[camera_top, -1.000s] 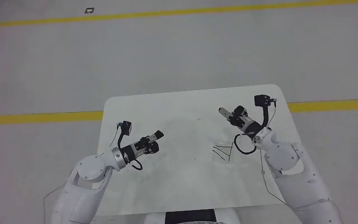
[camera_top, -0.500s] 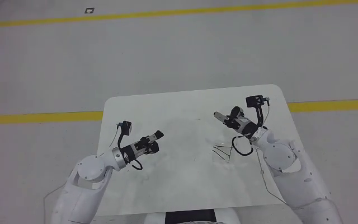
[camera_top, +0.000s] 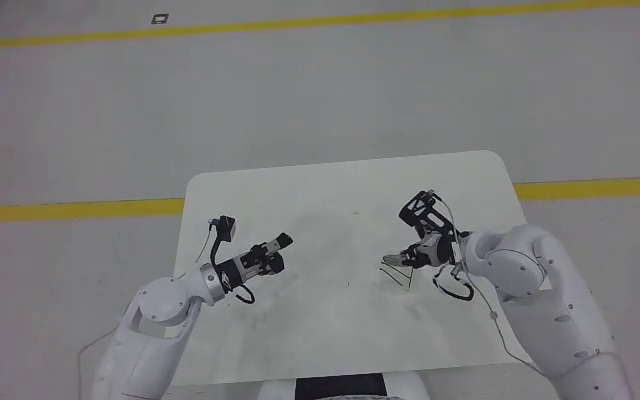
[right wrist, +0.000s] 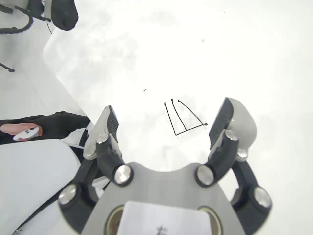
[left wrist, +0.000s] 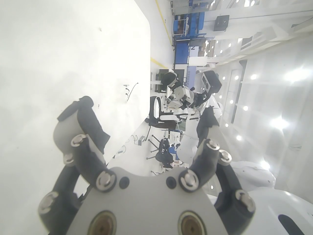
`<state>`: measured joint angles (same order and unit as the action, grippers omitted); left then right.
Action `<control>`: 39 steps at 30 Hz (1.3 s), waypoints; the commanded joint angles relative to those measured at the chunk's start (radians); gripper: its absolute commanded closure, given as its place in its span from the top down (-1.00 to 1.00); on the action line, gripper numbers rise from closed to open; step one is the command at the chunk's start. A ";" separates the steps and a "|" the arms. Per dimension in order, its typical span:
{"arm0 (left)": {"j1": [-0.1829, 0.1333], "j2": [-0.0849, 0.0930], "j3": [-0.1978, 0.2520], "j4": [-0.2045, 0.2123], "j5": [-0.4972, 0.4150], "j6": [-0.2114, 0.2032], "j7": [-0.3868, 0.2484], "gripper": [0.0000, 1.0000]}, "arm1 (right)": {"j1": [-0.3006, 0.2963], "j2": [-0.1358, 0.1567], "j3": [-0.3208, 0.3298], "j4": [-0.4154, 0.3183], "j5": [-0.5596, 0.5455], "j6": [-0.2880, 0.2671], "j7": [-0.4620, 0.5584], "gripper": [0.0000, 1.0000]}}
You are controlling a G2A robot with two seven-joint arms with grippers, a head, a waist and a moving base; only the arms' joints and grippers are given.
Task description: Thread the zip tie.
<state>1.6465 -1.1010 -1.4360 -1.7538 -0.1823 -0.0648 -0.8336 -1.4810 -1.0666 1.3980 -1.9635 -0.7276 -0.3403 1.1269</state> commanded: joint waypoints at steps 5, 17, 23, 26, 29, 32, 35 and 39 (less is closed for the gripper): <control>0.000 0.000 0.000 0.000 0.000 0.000 0.000 1.00 | -0.002 0.001 -0.006 -0.001 -0.009 0.000 -0.028 1.00; 0.000 0.000 0.000 0.000 0.000 0.000 0.000 1.00 | 0.058 0.019 -0.165 0.067 0.018 0.000 0.158 1.00; 0.000 0.000 0.000 0.000 0.000 0.000 0.000 1.00 | 0.090 0.018 -0.181 0.093 0.062 0.000 0.185 1.00; 0.000 0.000 0.000 0.000 0.000 0.000 0.000 1.00 | 0.090 0.018 -0.181 0.093 0.062 0.000 0.185 1.00; 0.000 0.000 0.000 0.000 0.000 0.000 0.000 1.00 | 0.087 0.018 -0.184 0.100 0.059 0.003 0.186 1.00; 0.000 0.000 0.000 0.000 0.000 0.000 0.000 1.00 | 0.105 0.016 -0.220 0.131 0.039 0.034 0.206 1.00; 0.000 0.000 0.000 0.000 0.000 0.000 0.000 1.00 | 0.136 0.014 -0.250 0.158 0.058 0.055 0.246 1.00; 0.000 0.000 0.000 0.000 0.000 0.000 0.000 1.00 | 0.150 0.013 -0.263 0.167 0.075 0.049 0.255 1.00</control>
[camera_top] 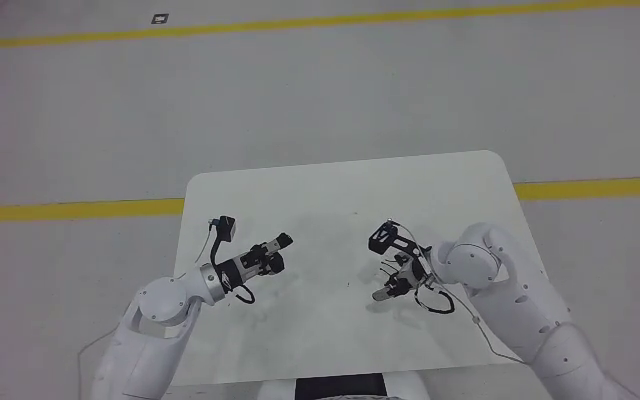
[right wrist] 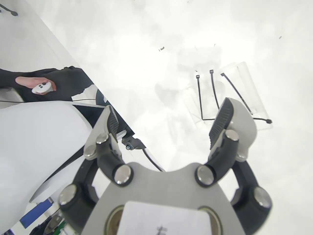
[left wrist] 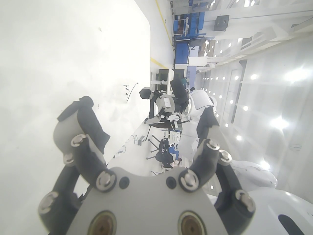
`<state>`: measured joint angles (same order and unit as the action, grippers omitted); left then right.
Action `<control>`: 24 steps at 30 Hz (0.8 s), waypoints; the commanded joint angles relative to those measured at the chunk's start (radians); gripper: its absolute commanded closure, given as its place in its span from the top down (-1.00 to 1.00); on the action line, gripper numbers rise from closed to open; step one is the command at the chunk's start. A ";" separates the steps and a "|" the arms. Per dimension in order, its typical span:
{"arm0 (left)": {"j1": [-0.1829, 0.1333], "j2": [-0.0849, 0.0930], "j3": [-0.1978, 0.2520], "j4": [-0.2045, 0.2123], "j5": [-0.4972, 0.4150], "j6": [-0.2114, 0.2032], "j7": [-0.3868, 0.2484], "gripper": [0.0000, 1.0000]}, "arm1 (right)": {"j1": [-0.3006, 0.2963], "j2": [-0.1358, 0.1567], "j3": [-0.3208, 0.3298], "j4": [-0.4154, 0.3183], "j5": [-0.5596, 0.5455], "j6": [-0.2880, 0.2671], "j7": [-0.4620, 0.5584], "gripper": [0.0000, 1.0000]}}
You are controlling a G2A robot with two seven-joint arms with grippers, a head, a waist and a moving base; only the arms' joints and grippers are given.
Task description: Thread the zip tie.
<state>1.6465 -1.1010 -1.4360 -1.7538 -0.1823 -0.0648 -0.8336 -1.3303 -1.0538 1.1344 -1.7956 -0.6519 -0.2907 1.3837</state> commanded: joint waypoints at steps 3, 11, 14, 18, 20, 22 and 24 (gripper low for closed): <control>0.000 0.000 0.000 0.000 0.000 0.000 0.000 1.00 | -0.001 0.000 0.001 -0.001 -0.001 0.000 -0.001 1.00; 0.000 0.000 0.000 0.000 0.000 0.000 0.000 1.00 | -0.002 0.004 -0.015 0.009 -0.031 0.002 -0.034 1.00; 0.000 0.000 0.000 0.000 0.000 0.000 0.000 1.00 | -0.002 0.004 -0.015 0.009 -0.031 0.002 -0.034 1.00; 0.000 0.000 0.000 0.000 0.000 0.000 0.000 1.00 | -0.002 0.004 -0.015 0.009 -0.031 0.002 -0.034 1.00; 0.000 0.000 0.000 0.000 0.000 0.000 0.000 1.00 | -0.001 0.004 -0.014 0.009 -0.041 0.005 -0.040 1.00; 0.000 0.000 0.000 0.000 0.000 0.000 0.000 1.00 | -0.007 0.004 -0.023 0.004 -0.079 0.020 -0.065 1.00; 0.000 0.000 0.000 0.000 0.000 0.000 0.000 1.00 | -0.002 0.005 -0.034 -0.003 -0.104 0.034 -0.067 1.00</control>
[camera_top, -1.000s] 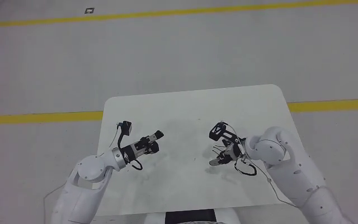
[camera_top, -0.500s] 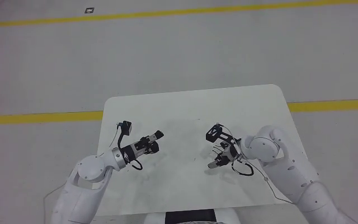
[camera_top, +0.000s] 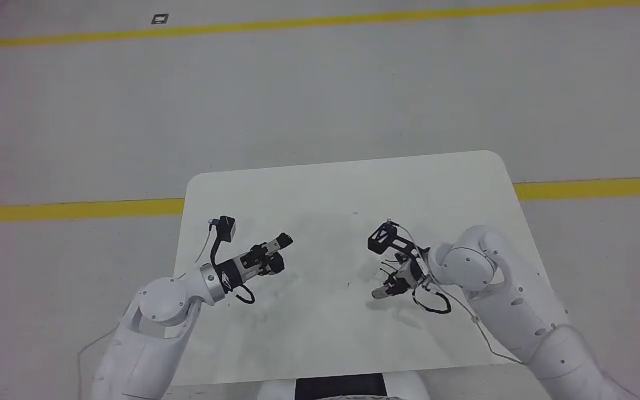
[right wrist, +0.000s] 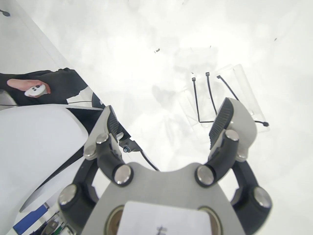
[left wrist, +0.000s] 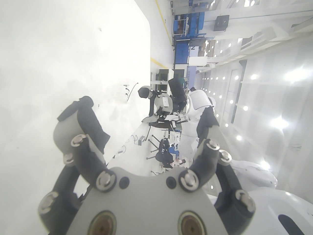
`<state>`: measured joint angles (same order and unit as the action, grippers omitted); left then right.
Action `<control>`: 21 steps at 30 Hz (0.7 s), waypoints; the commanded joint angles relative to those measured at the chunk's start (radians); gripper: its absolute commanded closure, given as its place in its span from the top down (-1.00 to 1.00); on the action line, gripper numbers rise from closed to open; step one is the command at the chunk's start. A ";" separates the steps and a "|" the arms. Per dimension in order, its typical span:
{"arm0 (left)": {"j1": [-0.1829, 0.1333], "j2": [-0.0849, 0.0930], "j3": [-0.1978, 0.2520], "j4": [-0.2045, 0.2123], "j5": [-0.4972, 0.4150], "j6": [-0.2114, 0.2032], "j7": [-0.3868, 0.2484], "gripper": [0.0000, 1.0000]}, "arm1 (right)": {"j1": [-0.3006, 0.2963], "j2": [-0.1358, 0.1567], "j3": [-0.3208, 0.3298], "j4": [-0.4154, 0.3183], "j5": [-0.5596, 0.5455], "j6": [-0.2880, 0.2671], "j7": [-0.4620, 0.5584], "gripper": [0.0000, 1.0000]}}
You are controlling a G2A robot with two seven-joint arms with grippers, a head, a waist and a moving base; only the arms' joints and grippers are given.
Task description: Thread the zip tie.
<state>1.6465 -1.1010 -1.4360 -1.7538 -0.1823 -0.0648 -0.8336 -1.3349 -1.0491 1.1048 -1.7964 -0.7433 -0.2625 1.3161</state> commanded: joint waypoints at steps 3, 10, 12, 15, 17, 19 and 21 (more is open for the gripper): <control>0.000 0.000 0.000 0.000 0.000 0.000 0.000 1.00 | 0.011 0.000 -0.023 -0.011 -0.034 0.013 0.009 1.00; 0.000 0.000 0.000 0.000 0.000 0.000 0.000 1.00 | 0.011 0.000 -0.023 -0.011 -0.034 0.013 0.009 1.00; 0.000 0.000 0.000 0.000 0.000 0.000 0.000 1.00 | 0.011 0.000 -0.023 -0.011 -0.034 0.013 0.009 1.00; 0.000 0.000 0.000 0.000 0.000 0.000 0.000 1.00 | 0.007 0.001 -0.024 -0.006 -0.045 0.019 -0.011 1.00; 0.000 0.000 0.000 0.000 0.000 0.000 0.000 1.00 | 0.000 0.002 -0.027 -0.003 -0.048 0.019 -0.032 1.00; 0.000 0.000 0.000 0.000 0.000 0.000 0.000 1.00 | 0.000 0.003 -0.026 -0.001 -0.047 0.032 -0.029 1.00; 0.000 0.000 0.000 0.000 0.000 0.000 0.000 1.00 | 0.000 0.004 -0.022 0.000 -0.042 0.035 -0.032 0.96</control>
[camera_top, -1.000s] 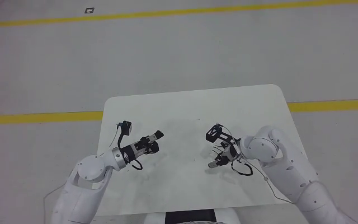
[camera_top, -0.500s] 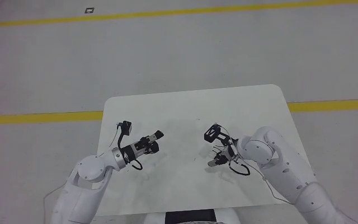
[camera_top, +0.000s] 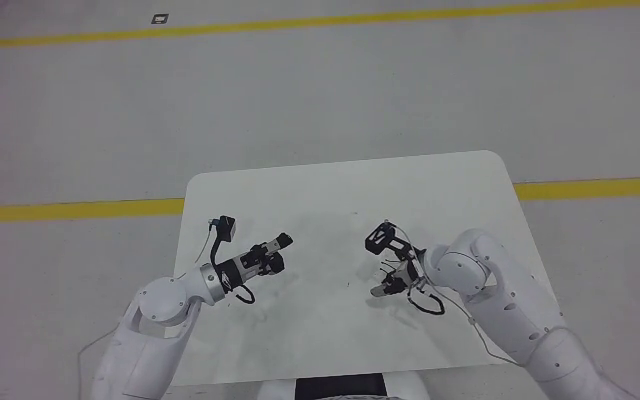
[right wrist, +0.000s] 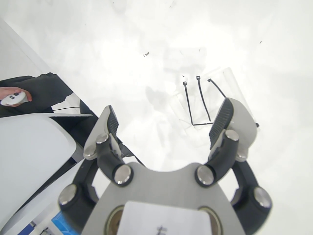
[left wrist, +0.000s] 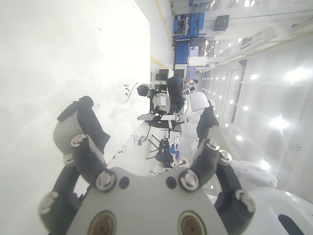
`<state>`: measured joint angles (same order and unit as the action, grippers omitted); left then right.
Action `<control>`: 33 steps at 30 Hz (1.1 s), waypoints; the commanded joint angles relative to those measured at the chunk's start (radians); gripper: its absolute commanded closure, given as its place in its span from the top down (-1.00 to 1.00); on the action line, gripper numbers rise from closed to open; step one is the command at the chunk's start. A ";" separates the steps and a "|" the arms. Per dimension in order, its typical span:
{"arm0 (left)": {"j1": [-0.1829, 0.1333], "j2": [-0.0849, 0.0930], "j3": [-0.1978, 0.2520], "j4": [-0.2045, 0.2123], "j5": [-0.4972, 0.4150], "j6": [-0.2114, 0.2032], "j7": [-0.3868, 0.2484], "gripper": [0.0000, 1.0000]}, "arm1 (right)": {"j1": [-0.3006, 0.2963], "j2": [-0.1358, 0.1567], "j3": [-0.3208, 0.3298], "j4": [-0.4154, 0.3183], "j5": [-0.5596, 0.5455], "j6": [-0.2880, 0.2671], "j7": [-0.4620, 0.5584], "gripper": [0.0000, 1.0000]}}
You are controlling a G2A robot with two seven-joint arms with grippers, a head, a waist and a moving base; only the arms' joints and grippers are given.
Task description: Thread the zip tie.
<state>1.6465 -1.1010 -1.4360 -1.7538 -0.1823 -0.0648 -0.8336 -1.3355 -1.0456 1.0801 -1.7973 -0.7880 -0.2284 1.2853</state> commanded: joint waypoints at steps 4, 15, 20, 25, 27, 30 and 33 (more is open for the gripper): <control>0.000 0.000 0.000 0.000 0.000 0.000 0.000 1.00 | -0.004 0.005 0.010 0.003 0.002 0.000 -0.007 -0.16; 0.000 0.000 0.000 0.000 0.000 0.000 0.000 1.00 | -0.016 0.015 0.013 0.000 -0.061 0.021 -0.030 -0.44; 0.000 0.000 0.000 0.000 0.000 0.000 0.000 1.00 | -0.008 0.014 0.001 0.021 -0.077 0.031 -0.048 -0.56; 0.000 0.000 0.000 0.000 0.000 0.000 0.000 1.00 | 0.000 0.013 -0.010 0.038 -0.085 0.036 -0.068 -0.60; 0.000 0.000 0.000 0.000 0.000 0.000 0.000 1.00 | 0.003 0.013 -0.014 0.047 -0.090 0.035 -0.079 -0.60; 0.000 0.000 0.000 0.000 0.000 0.000 0.000 1.00 | 0.008 0.012 -0.021 0.057 -0.103 0.039 -0.096 -0.62; 0.000 0.000 0.000 0.000 0.000 0.000 0.000 1.00 | 0.011 0.012 -0.027 0.061 -0.120 0.044 -0.107 -0.62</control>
<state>1.6465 -1.1010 -1.4360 -1.7538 -0.1823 -0.0648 -0.8336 -1.3252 -1.0339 1.0545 -1.7369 -0.9036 -0.1858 1.1805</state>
